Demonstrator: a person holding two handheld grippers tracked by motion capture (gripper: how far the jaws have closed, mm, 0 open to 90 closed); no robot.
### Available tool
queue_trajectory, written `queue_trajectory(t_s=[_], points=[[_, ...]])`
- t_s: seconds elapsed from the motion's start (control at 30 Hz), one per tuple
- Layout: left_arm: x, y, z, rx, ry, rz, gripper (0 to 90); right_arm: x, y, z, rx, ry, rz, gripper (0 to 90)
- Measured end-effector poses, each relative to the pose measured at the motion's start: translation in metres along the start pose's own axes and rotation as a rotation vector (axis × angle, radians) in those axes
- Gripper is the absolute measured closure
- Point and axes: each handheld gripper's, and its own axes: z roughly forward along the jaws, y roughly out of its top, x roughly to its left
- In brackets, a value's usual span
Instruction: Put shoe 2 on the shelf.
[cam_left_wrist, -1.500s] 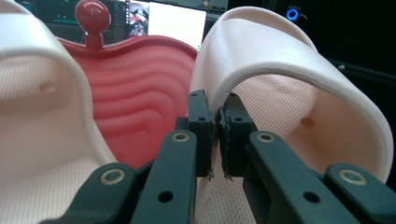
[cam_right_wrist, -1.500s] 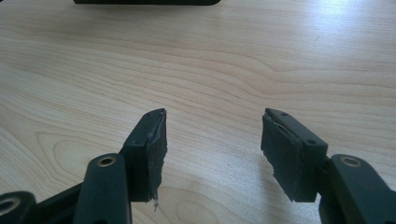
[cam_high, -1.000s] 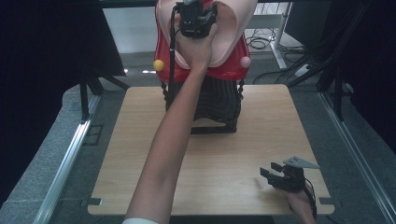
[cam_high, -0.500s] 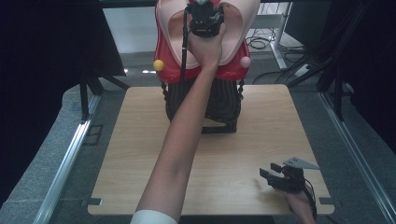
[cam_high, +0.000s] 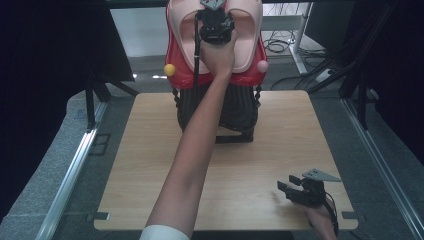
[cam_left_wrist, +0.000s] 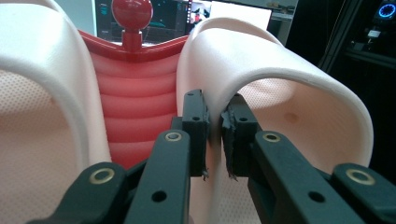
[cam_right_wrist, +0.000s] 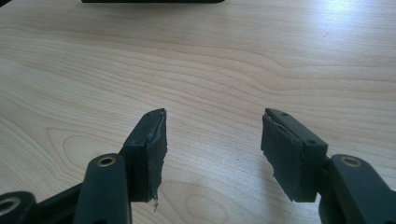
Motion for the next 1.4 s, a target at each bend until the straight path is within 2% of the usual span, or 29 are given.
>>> queue_trajectory(t_s=[0.1, 0.2, 0.3, 0.47, 0.7, 0.97, 1.13, 1.4], points=[[0.0, -0.001, -0.001, 0.005, 0.009, 0.008, 77.2, 0.0, 0.0, 0.001, 0.003, 0.001, -0.001, 40.8], [0.005, -0.002, -0.003, -0.007, -0.005, -0.001, 70.6, 0.001, 0.0, 0.001, 0.007, 0.002, -0.004, 40.8], [0.01, -0.002, -0.006, 0.003, -0.05, -0.01, 60.8, 0.001, 0.0, 0.0, 0.003, 0.0, 0.005, 40.8], [0.014, -0.002, -0.017, 0.006, -0.128, 0.006, 53.9, 0.001, 0.0, 0.0, 0.002, -0.002, 0.005, 40.8], [0.026, -0.009, -0.037, 0.024, -0.241, 0.005, 50.5, 0.004, 0.0, 0.0, 0.009, -0.007, -0.004, 40.8], [0.037, -0.024, -0.066, 0.035, -0.35, 0.041, 50.0, 0.005, 0.0, 0.002, 0.012, -0.012, -0.009, 40.8], [0.044, -0.037, -0.084, 0.045, -0.403, 0.065, 49.6, 0.005, -0.001, 0.005, 0.022, -0.016, -0.01, 40.8], [0.063, -0.064, -0.12, 0.052, -0.484, 0.104, 48.7, 0.008, -0.002, 0.007, 0.029, -0.015, -0.02, 40.8]])
